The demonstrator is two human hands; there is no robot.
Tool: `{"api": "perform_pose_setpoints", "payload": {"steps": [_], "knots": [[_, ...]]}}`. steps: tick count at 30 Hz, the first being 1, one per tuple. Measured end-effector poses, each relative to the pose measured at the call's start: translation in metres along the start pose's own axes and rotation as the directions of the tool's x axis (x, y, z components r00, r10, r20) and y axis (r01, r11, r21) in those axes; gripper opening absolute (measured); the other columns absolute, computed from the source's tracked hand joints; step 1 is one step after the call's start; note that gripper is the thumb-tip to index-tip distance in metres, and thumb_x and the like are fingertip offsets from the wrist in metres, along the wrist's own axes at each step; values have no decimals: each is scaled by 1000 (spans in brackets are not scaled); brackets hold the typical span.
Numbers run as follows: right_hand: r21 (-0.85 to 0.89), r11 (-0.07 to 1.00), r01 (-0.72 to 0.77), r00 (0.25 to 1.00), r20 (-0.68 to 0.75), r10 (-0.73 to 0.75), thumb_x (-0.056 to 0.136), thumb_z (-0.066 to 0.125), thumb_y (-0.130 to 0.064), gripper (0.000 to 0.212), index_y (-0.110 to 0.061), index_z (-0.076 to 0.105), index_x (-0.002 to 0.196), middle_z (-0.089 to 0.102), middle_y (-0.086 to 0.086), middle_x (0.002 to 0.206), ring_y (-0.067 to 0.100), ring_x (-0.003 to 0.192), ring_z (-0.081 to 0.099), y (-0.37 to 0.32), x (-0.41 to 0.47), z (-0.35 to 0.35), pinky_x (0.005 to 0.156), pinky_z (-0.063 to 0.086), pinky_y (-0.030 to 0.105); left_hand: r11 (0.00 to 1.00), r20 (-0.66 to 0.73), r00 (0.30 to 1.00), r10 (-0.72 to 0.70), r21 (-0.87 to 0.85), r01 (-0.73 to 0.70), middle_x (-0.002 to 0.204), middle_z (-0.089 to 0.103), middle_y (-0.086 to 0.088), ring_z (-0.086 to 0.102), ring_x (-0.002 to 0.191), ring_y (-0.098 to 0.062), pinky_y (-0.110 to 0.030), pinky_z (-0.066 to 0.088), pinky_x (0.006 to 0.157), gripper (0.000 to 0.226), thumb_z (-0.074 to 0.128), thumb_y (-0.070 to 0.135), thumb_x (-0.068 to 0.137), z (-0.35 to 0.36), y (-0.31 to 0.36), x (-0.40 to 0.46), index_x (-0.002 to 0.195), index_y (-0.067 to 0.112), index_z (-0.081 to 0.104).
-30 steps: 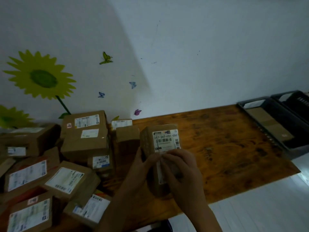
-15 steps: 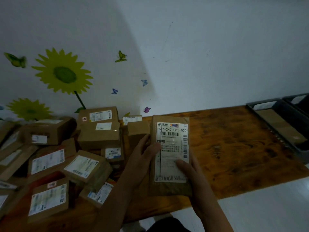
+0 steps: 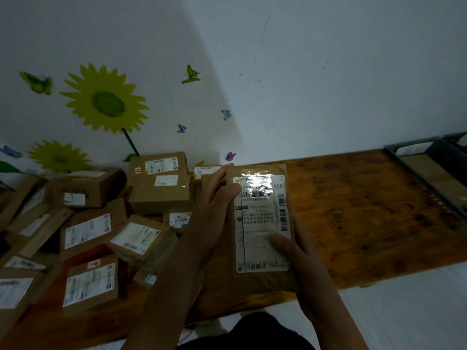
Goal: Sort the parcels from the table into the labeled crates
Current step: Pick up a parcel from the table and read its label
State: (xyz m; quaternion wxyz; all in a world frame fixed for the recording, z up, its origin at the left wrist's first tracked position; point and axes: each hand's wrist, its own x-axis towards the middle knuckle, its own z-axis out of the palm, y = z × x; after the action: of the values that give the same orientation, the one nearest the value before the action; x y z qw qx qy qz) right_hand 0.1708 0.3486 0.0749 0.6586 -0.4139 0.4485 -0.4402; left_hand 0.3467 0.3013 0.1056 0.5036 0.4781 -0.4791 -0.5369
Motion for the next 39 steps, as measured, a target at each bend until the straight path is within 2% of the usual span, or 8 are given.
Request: {"api": "perform_pose_setpoints", "payload": {"steps": [2, 10, 16, 23, 25, 28, 36, 39], "knots": [[24, 1000, 2, 1000, -5, -2, 60, 80, -47, 91, -40, 48, 145, 72, 4, 122, 31, 109, 71, 0, -2, 0, 85, 60, 50, 1000, 19, 999, 28, -5, -28, 108, 73, -5, 71, 99, -23, -40, 60, 80, 28, 49, 31, 94, 0, -1, -1, 118, 39, 61], [64, 997, 45, 999, -27, -43, 64, 79, -44, 82, -41, 52, 141, 71, 4, 125, 30, 111, 70, -2, -7, 2, 85, 59, 48, 998, 62, 996, 64, 5, -64, 119, 70, -5, 70, 107, -22, -33, 60, 78, 53, 48, 30, 90, -2, -7, -6, 143, 23, 48], [100, 991, 88, 996, -42, -84, 67, 77, -39, 79, -32, 53, 143, 71, 7, 125, 31, 112, 70, -3, -10, 4, 85, 60, 46, 998, 71, 995, 67, -7, -66, 127, 68, -4, 66, 115, -26, -54, 55, 93, 74, 56, 40, 83, 0, -10, -11, 152, 24, 36], [130, 988, 84, 996, -31, -81, 68, 78, -36, 79, -31, 53, 142, 71, 8, 125, 32, 111, 70, -4, -11, 7, 83, 60, 45, 996, 84, 993, 88, -39, -85, 125, 69, 1, 69, 111, -23, -38, 59, 84, 77, 58, 31, 82, -2, -12, -14, 155, 24, 32], [128, 987, 92, 996, -28, -89, 72, 78, -30, 75, -30, 53, 143, 71, 8, 125, 32, 112, 70, -6, -10, 8, 84, 60, 46, 995, 96, 991, 93, -49, -88, 127, 68, 2, 68, 113, -23, -34, 59, 81, 83, 59, 35, 78, -2, -11, -15, 156, 24, 30], [151, 985, 88, 996, -31, -84, 79, 70, -25, 67, -30, 53, 143, 70, 8, 126, 32, 112, 70, -7, -9, 10, 83, 61, 45, 994, 100, 990, 95, -65, -89, 131, 66, 3, 65, 118, -24, -36, 59, 84, 87, 59, 36, 77, -3, -11, -15, 157, 25, 27], [184, 978, 98, 995, -32, -93, 80, 66, -21, 63, -27, 54, 142, 72, 8, 124, 30, 109, 71, -10, -9, 11, 78, 62, 38, 995, 103, 992, 77, -75, -70, 135, 63, 2, 62, 122, -23, -37, 60, 84, 92, 61, 38, 70, -2, -16, -17, 156, 30, 28], [184, 978, 102, 995, -41, -96, 80, 66, -22, 63, -27, 54, 142, 71, 9, 125, 31, 110, 71, -9, -9, 12, 81, 62, 41, 994, 116, 991, 69, -87, -59, 134, 64, 7, 62, 122, -21, -37, 59, 85, 91, 61, 38, 70, -2, -18, -20, 155, 35, 28]]}}
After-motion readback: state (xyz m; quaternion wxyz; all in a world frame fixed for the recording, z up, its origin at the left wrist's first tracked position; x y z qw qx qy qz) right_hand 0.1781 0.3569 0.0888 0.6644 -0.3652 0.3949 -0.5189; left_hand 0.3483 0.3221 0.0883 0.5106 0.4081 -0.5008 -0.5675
